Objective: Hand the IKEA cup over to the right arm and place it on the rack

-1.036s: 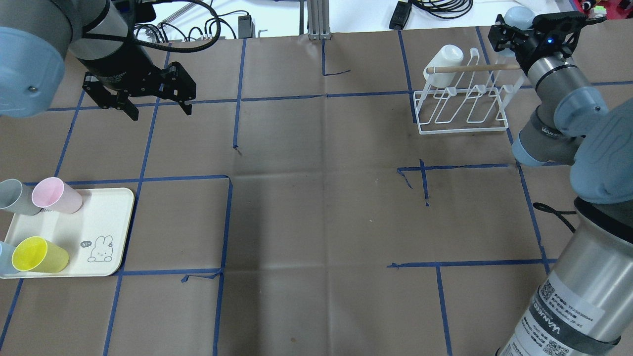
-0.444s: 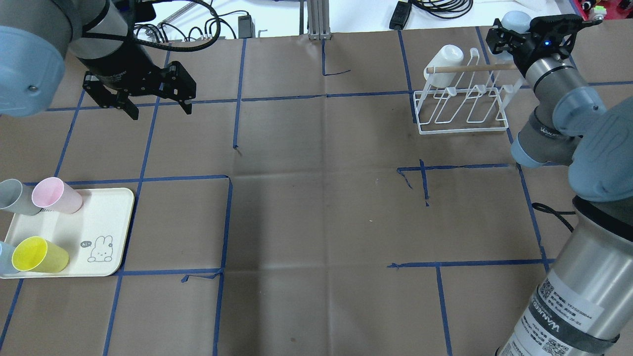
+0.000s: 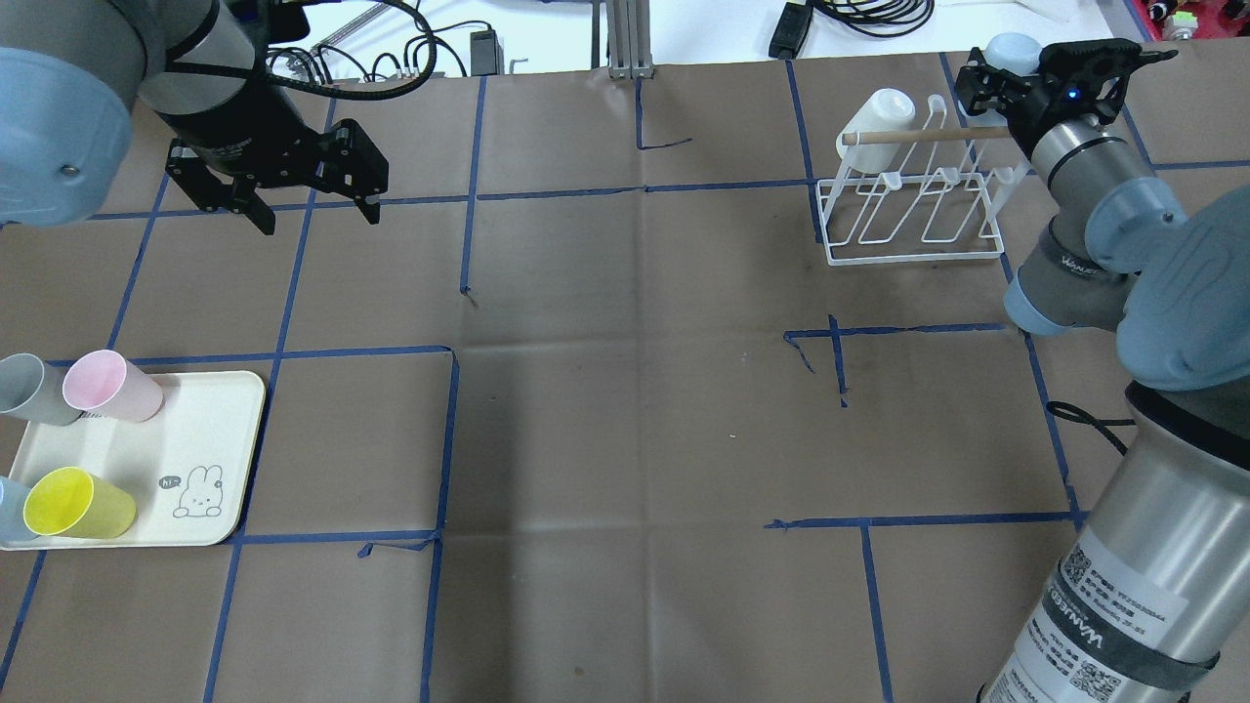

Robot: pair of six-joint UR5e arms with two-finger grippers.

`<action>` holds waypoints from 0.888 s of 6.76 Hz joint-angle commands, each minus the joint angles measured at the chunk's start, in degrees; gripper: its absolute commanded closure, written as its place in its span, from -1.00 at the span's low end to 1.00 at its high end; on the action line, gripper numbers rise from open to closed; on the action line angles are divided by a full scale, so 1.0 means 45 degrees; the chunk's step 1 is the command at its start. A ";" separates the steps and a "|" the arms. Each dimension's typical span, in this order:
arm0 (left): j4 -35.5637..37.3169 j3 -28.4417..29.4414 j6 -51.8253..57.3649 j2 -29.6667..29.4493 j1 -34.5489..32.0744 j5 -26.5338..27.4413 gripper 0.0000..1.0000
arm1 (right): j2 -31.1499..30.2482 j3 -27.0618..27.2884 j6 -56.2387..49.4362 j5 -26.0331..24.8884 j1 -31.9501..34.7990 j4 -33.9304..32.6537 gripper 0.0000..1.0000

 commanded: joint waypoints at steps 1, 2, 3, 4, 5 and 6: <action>0.0001 0.0006 0.0000 -0.0011 0.0000 -0.0201 -1.00 | -0.0029 -0.0004 0.0005 -0.0015 0.0000 -0.0009 -0.63; 0.0001 0.0025 0.0000 -0.0011 0.0000 -0.0202 -1.00 | -0.0030 -0.0004 0.0102 -0.0015 0.0000 -0.0009 -0.98; 0.0020 0.0045 0.0000 -0.0011 0.0019 -0.0183 -1.00 | -0.0030 -0.0004 0.0103 -0.0015 0.0000 -0.0009 -0.99; 0.0020 0.0045 0.0000 -0.0011 0.0000 -0.0183 -1.00 | -0.0049 -0.0004 0.0103 -0.0015 0.0019 -0.0009 -0.99; 0.0059 0.0064 0.0000 -0.0011 0.0019 -0.0183 -1.00 | -0.0088 -0.0004 0.0103 -0.0034 0.0019 -0.0009 -0.99; 0.0079 0.0064 0.0019 -0.0031 0.0020 -0.0183 -1.00 | -0.0243 -0.0024 0.0103 -0.0054 0.0039 0.0011 -0.99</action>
